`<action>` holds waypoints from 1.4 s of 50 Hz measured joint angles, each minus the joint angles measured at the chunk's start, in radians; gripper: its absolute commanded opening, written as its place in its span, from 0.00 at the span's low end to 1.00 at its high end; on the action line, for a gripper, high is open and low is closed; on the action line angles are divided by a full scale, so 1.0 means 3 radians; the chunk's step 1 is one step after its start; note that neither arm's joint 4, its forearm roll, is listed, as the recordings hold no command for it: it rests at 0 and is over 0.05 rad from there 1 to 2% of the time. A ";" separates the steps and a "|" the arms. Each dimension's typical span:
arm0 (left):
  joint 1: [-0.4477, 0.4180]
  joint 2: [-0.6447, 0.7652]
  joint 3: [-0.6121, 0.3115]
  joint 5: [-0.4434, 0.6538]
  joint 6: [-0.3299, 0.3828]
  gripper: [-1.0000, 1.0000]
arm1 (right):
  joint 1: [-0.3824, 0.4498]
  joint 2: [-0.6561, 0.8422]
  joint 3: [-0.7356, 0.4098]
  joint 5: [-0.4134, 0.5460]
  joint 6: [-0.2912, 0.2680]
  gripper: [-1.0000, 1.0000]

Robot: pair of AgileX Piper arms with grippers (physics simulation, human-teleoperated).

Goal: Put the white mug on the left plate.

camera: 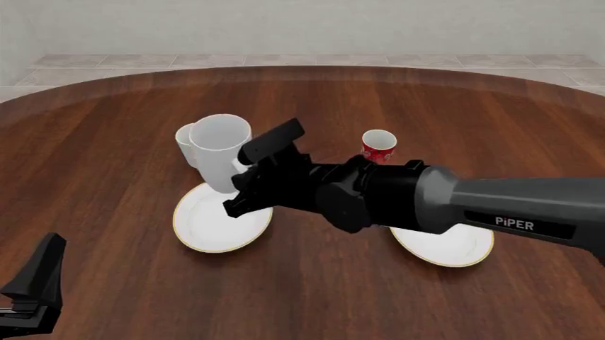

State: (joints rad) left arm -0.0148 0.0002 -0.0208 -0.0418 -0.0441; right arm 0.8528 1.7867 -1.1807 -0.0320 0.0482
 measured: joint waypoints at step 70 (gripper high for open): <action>-0.0016 0.0000 0.0024 0.0002 0.0014 1.00 | 0.0079 0.0424 -0.0084 -0.0136 0.0137 0.00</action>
State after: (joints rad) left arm -0.0196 0.0002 -0.0136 -0.0411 -0.0398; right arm 0.8764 1.9140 -1.2059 -0.0728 0.0894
